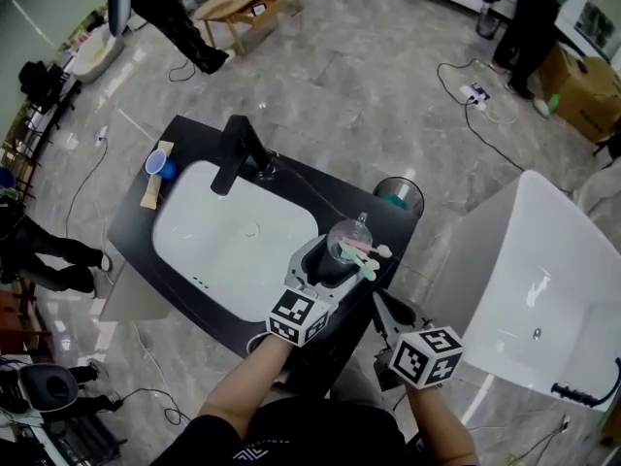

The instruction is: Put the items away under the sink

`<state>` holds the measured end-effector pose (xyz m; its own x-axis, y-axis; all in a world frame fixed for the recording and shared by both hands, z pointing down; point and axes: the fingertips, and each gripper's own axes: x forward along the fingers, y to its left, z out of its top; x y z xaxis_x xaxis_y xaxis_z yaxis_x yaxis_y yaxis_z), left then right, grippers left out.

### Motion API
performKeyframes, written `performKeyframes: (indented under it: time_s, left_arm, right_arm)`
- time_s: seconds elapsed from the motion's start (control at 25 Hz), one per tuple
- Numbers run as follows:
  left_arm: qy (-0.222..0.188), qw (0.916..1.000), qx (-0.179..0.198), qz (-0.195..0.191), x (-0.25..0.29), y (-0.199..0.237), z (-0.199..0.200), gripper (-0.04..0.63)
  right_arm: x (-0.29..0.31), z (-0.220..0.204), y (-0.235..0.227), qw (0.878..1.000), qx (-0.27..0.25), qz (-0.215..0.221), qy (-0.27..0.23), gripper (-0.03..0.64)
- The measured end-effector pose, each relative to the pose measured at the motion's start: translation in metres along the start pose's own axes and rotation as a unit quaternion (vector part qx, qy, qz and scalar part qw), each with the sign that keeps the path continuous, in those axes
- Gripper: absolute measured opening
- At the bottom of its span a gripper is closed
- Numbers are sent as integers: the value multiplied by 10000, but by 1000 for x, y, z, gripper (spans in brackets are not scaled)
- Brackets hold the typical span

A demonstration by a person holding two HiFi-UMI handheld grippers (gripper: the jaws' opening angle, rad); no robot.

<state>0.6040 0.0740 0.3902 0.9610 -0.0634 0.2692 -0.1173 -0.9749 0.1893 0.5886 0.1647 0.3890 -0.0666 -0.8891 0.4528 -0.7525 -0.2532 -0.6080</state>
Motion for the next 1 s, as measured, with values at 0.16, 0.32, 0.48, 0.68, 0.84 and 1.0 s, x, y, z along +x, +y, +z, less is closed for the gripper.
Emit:
performKeyframes:
  time_s: [0.16, 0.32, 0.48, 0.68, 0.84, 1.0]
  left_arm:
    - [-125, 9999, 30, 114, 11, 1, 3, 383]
    - [-111, 9997, 81, 178, 19, 3, 2, 383]
    - [-111, 9995, 204, 197, 25, 4, 4, 383]
    - [-136, 9985, 472, 257, 31, 8, 4, 383]
    - [-86, 9976, 650, 215, 36, 8, 2, 383]
    - [-118, 9974, 681, 194, 36, 7, 3, 382]
  right_arm:
    - [4, 2, -14, 9999, 100, -2, 67, 38]
    - [9, 7, -21, 10000, 60, 2, 77, 38]
    - [14, 10, -23, 9999, 70, 44, 108, 38]
    - [22, 5, -23, 9997, 98, 85, 187, 38]
    - [23, -1, -23, 9996, 110, 82, 260, 38]
    - [20, 0, -25, 9996, 94, 41, 248, 38]
